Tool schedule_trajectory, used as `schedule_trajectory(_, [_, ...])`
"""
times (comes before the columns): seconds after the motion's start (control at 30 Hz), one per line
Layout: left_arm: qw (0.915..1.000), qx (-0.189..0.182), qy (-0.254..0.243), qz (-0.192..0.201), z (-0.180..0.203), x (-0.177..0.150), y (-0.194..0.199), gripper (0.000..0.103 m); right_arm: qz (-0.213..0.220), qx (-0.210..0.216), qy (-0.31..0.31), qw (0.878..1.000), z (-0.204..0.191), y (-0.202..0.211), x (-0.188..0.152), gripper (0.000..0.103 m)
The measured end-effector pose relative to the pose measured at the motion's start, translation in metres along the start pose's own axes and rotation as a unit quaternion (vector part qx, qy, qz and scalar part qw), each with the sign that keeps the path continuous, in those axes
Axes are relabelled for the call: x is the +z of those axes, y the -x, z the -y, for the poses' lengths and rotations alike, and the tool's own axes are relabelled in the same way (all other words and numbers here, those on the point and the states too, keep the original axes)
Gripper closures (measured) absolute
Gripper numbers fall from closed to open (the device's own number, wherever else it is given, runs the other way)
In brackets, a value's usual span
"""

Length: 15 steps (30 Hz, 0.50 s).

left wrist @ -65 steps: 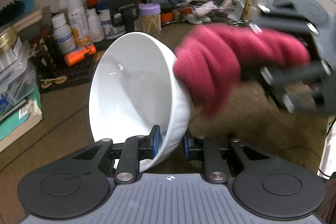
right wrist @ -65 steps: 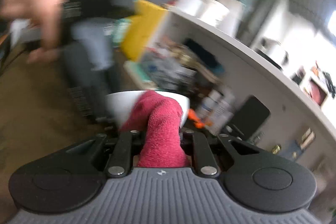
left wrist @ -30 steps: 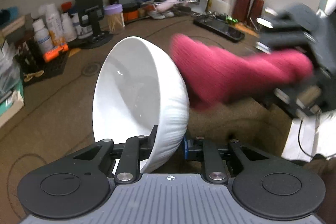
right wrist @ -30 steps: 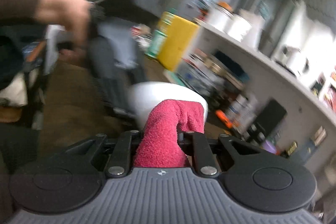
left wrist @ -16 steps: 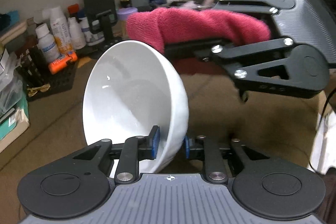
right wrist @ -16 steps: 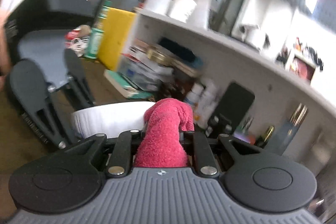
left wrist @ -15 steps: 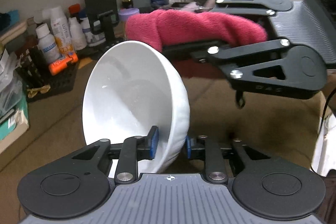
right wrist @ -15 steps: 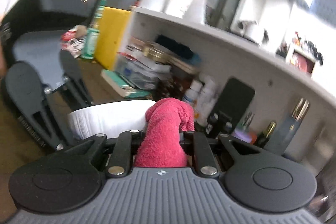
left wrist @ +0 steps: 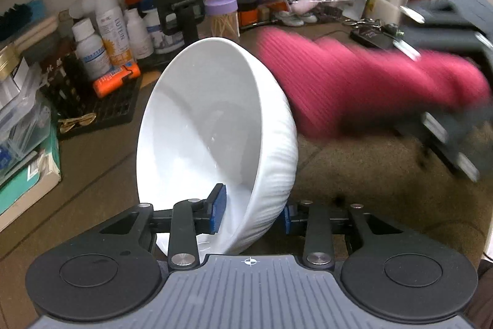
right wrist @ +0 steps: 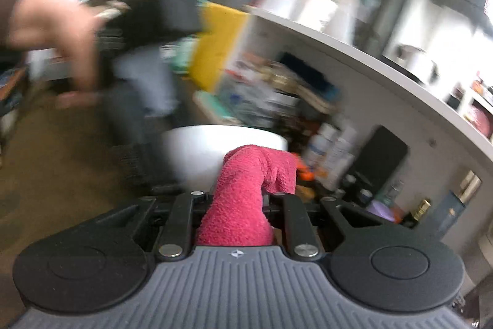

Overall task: Clean bowl
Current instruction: 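Hold the bowl with the left gripper while the right gripper wipes the outer wall again, then hold the bowl with the left gripper while the right gripper wipes the bowl's base with the towel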

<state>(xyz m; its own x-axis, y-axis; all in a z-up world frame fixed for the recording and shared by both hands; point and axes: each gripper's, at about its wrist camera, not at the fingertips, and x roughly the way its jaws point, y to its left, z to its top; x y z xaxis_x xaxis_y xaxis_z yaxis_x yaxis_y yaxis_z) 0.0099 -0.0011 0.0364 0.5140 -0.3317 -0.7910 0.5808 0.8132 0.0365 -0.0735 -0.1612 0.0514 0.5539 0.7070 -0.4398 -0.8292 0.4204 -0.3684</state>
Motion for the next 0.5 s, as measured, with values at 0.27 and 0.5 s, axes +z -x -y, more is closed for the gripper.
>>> schedule_trajectory(0.27, [0.9999,0.003,-0.012,-0.004,0.003,-0.002,0.000,0.070,0.018,0.008,-0.073,0.997,0.032,-0.001,0.009,0.084])
schedule_trajectory(0.5, [1.0000,-0.001,-0.008,-0.005,0.001,-0.001,0.000,0.070,0.002,-0.083,-0.079,0.993,0.072,-0.031,0.017,0.084])
